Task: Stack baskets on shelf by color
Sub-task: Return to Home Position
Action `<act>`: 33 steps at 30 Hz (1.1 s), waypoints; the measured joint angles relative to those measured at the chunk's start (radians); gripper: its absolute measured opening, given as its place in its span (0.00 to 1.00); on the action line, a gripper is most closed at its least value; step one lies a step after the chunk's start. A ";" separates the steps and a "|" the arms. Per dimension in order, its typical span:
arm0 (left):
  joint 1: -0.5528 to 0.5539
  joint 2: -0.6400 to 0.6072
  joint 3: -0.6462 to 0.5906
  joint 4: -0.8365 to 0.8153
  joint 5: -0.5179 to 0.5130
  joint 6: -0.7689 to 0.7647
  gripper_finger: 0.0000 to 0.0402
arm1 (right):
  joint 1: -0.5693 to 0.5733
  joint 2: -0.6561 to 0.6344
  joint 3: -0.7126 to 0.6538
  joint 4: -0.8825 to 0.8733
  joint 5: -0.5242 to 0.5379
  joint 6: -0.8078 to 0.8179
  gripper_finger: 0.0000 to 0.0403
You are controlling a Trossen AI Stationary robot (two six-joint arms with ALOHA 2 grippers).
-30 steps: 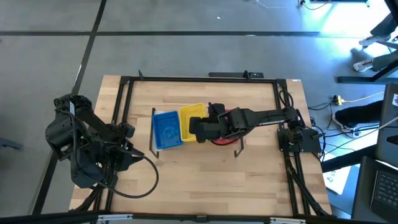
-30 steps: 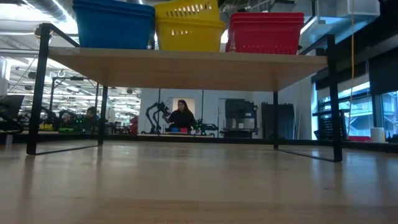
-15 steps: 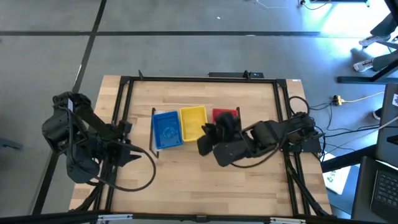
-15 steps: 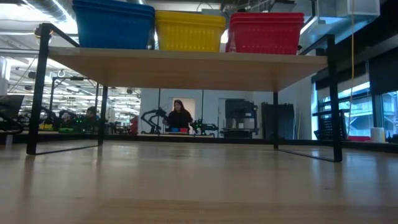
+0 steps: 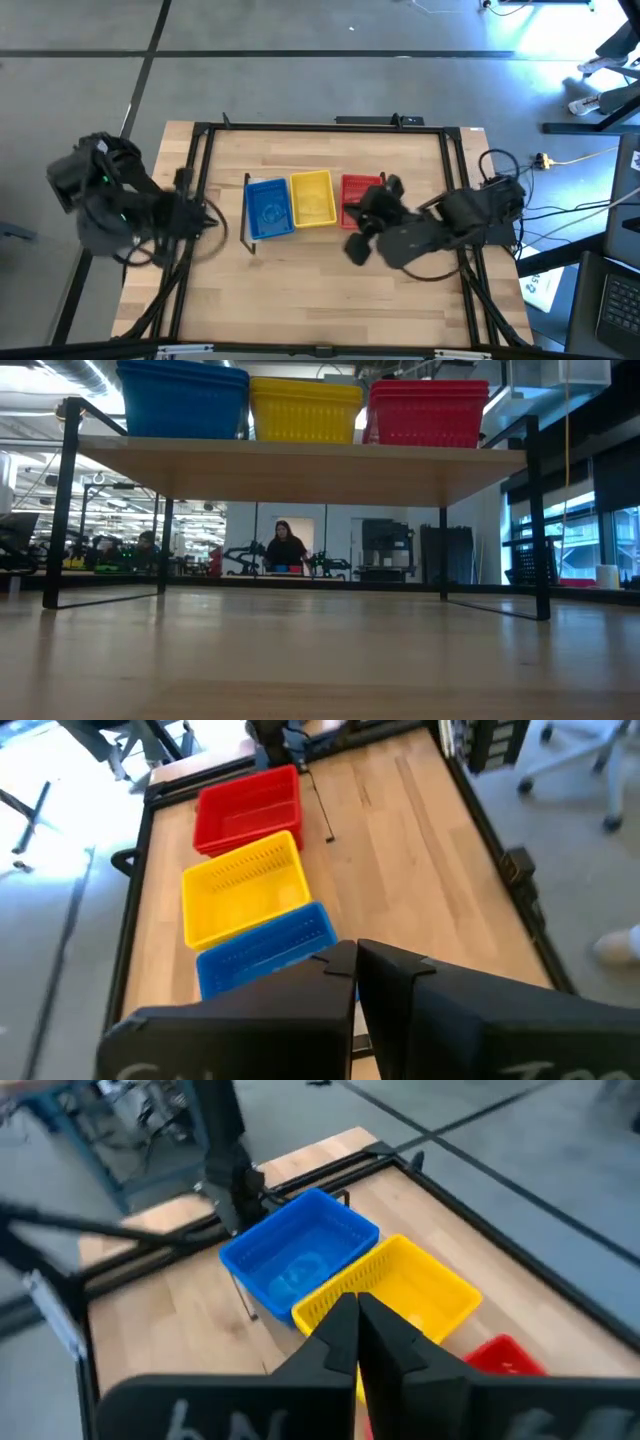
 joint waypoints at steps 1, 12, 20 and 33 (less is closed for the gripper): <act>0.000 -0.018 0.000 0.000 -0.002 -0.015 0.01 | 0.008 -0.016 0.000 -0.014 -0.001 -0.029 0.01; -0.052 -0.278 -0.206 0.000 -0.068 -0.173 0.00 | 0.090 -0.233 -0.004 -0.269 -0.059 -0.104 0.00; -0.069 -0.514 -0.481 0.024 -0.080 -0.300 0.00 | 0.097 -0.454 -0.149 -0.265 -0.105 -0.214 0.00; -0.069 -0.944 -0.744 0.290 -0.050 -0.021 0.00 | 0.097 -0.936 -0.772 0.132 -0.103 -0.165 0.00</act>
